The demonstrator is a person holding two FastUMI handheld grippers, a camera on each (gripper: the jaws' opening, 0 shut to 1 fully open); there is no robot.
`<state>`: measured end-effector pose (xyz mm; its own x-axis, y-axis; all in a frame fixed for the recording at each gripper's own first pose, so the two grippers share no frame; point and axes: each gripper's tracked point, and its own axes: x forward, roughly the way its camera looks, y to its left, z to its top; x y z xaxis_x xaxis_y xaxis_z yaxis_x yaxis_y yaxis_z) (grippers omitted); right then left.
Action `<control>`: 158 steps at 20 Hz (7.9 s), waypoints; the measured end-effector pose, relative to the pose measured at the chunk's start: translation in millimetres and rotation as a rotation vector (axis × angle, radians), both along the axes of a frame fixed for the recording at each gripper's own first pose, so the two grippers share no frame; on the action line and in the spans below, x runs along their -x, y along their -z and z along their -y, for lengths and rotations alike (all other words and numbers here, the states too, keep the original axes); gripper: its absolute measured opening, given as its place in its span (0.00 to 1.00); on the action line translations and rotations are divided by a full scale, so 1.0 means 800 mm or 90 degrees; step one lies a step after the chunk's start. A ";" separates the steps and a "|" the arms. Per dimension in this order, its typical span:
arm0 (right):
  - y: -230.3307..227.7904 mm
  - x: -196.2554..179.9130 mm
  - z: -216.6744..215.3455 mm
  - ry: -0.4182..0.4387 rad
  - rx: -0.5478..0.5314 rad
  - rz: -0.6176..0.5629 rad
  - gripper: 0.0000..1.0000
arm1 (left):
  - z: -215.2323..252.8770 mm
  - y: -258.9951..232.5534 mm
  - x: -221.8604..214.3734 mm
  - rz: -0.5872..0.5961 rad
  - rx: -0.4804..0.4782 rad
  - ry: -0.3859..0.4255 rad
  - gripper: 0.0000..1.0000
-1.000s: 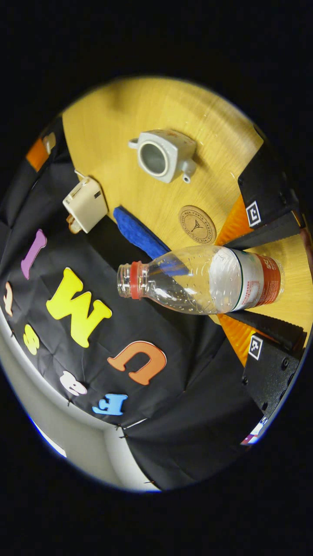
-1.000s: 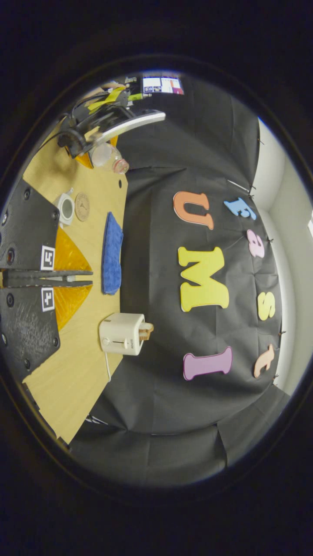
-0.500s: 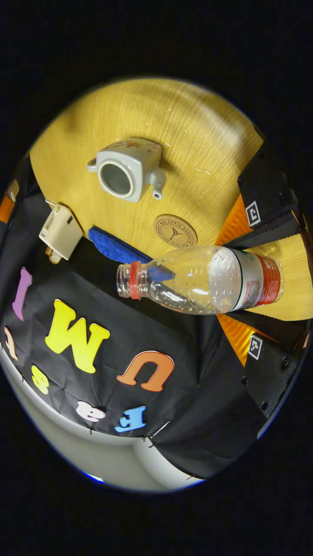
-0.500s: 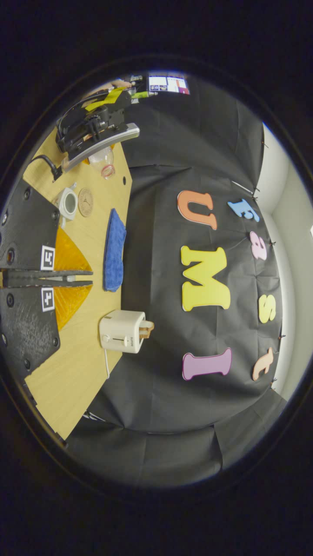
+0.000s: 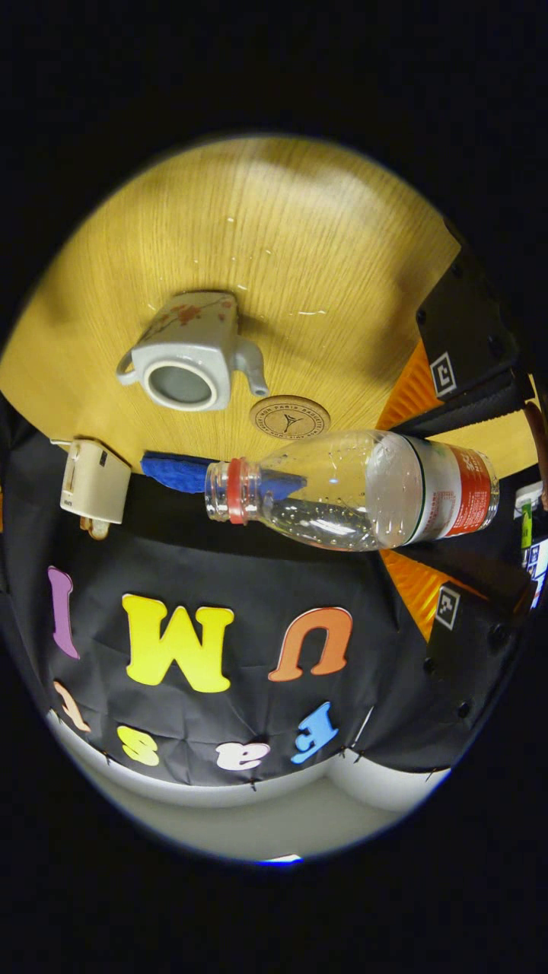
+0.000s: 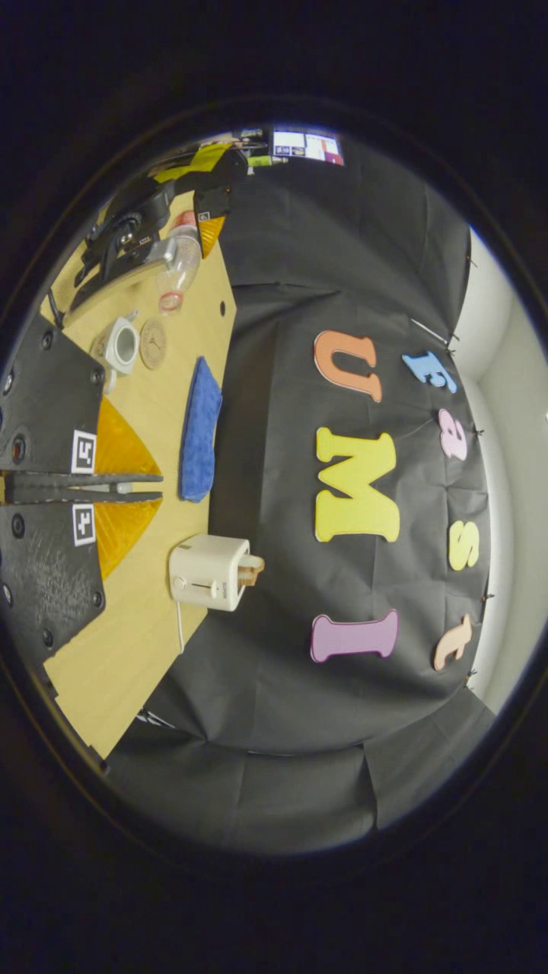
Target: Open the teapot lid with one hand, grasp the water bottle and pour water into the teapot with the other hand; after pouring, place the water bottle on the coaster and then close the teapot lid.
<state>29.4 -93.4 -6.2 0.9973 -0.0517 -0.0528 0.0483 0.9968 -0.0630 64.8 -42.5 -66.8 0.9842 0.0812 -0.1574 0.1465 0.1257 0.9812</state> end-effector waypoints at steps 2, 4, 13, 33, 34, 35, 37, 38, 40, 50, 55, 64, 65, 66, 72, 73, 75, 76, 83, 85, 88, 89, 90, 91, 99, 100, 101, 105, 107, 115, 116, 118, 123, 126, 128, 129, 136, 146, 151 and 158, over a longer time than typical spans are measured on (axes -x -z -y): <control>-0.004 0.000 0.002 -0.001 -0.008 0.004 0.00 | 0.004 -0.001 0.001 -0.009 -0.038 0.005 0.74; -0.010 0.004 0.004 0.000 -0.011 0.014 0.00 | 0.001 0.003 0.002 -0.026 -0.062 -0.008 0.74; -0.027 0.011 0.021 0.009 -0.029 0.031 0.00 | 0.008 -0.011 0.002 -0.044 -0.171 -0.002 0.75; -0.037 0.019 0.034 0.005 -0.049 0.035 0.00 | 0.036 -0.054 -0.003 -0.047 -0.349 0.008 0.75; -0.038 0.019 0.034 0.004 -0.048 0.036 0.00 | 0.038 -0.056 -0.002 -0.046 -0.361 0.009 0.75; -0.039 0.019 0.035 0.005 -0.048 0.036 0.00 | 0.040 -0.058 -0.001 -0.046 -0.371 0.010 0.75; -0.039 0.020 0.037 0.007 -0.048 0.037 0.00 | 0.039 -0.060 0.001 -0.049 -0.383 0.010 0.75; -0.040 0.020 0.038 0.007 -0.049 0.037 0.00 | 0.041 -0.062 0.001 -0.051 -0.391 0.012 0.75; -0.040 0.021 0.038 0.005 -0.052 0.037 0.00 | 0.043 -0.065 0.002 -0.050 -0.407 0.009 0.75; -0.038 0.020 0.038 0.002 -0.049 0.031 0.00 | 0.053 -0.073 0.002 -0.041 -0.485 0.010 0.75; -0.036 0.019 0.039 0.000 -0.053 0.027 0.00 | 0.052 -0.074 0.000 -0.043 -0.484 0.005 0.75; -0.038 0.018 0.054 0.015 -0.057 0.027 0.00 | 0.042 -0.061 -0.006 -0.060 -0.357 0.002 0.74; -0.040 0.019 0.059 0.021 -0.057 0.028 0.00 | 0.042 -0.058 -0.007 -0.063 -0.321 0.001 0.74; -0.040 0.019 0.064 0.025 -0.059 0.031 0.00 | 0.043 -0.058 -0.007 -0.058 -0.293 0.002 0.75; -0.038 0.018 0.089 0.048 -0.079 0.028 0.00 | 0.042 -0.047 -0.011 -0.056 -0.104 0.012 0.74; -0.038 0.018 0.093 0.052 -0.083 0.026 0.00 | 0.041 -0.046 -0.012 -0.055 -0.050 0.008 0.77; -0.038 0.018 0.097 0.056 -0.092 0.024 0.00 | 0.051 -0.053 -0.014 -0.028 0.067 0.020 0.74; -0.037 0.018 0.099 0.056 -0.096 0.025 0.00 | 0.058 -0.056 -0.015 -0.015 0.124 0.029 0.74; -0.038 0.017 0.096 0.056 -0.097 0.026 0.00 | 0.067 -0.064 -0.029 0.070 0.455 0.042 0.74; -0.031 0.015 0.093 0.050 -0.107 0.016 0.00 | 0.066 -0.065 -0.030 0.078 0.562 0.042 0.74; -0.029 0.012 0.093 0.052 -0.105 0.015 0.00 | 0.061 -0.071 -0.039 0.094 0.717 0.049 0.74; -0.029 0.011 0.092 0.053 -0.106 0.015 0.00 | 0.059 -0.071 -0.043 0.091 0.775 0.053 0.74; -0.026 0.010 0.090 0.051 -0.106 0.013 0.00 | 0.061 -0.072 -0.049 0.084 0.835 0.061 0.74; -0.024 0.009 0.086 0.048 -0.107 0.010 0.00 | 0.066 -0.075 -0.056 0.072 0.895 0.076 0.74; -0.007 0.001 0.063 0.035 -0.078 -0.008 0.00 | 0.071 -0.063 -0.135 0.044 0.995 0.120 0.76; -0.007 0.000 0.062 0.034 -0.075 -0.009 0.00 | 0.070 -0.057 -0.140 0.037 0.988 0.115 0.76; -0.006 -0.001 0.061 0.034 -0.075 -0.009 0.00 | 0.069 -0.052 -0.143 0.035 0.984 0.108 0.76; 0.001 -0.005 0.057 0.032 -0.071 -0.017 0.00 | 0.067 -0.046 -0.157 0.032 0.973 0.101 0.77; 0.004 -0.006 0.054 0.030 -0.068 -0.021 0.00 | 0.068 -0.045 -0.161 0.034 0.969 0.104 0.76; 0.009 -0.009 0.056 0.035 -0.061 -0.027 0.00 | 0.078 -0.034 -0.173 0.018 0.967 0.093 0.77; 0.009 -0.009 0.056 0.034 -0.061 -0.028 0.00 | 0.079 -0.031 -0.173 0.012 0.970 0.093 0.77; 0.010 -0.010 0.055 0.033 -0.061 -0.029 0.00 | 0.083 -0.031 -0.174 0.006 0.974 0.097 0.78; 0.010 -0.010 0.055 0.030 -0.061 -0.030 0.00 | 0.083 -0.032 -0.175 0.008 0.956 0.095 0.81; 0.008 -0.008 0.056 0.030 -0.062 -0.029 0.00 | 0.084 -0.035 -0.168 0.005 0.954 0.098 0.85; 0.007 -0.007 0.054 0.028 -0.063 -0.028 0.00 | 0.087 -0.040 -0.162 -0.001 0.959 0.109 0.86; 0.006 -0.007 0.054 0.026 -0.065 -0.028 0.00 | 0.088 -0.040 -0.158 -0.007 0.960 0.114 0.87; -0.003 0.001 0.040 0.005 -0.071 -0.018 0.00 | 0.059 -0.060 -0.122 0.025 0.968 0.101 0.88; 0.005 0.000 -0.007 -0.047 -0.069 -0.017 0.00 | 0.025 -0.076 -0.054 0.038 0.961 0.101 0.88; 0.032 -0.020 -0.046 -0.119 -0.126 -0.033 0.00 | -0.007 -0.070 -0.002 0.064 0.953 0.058 0.88; 0.044 -0.055 -0.109 -0.200 -0.119 -0.045 0.00 | -0.016 -0.098 0.050 0.074 0.963 0.087 0.88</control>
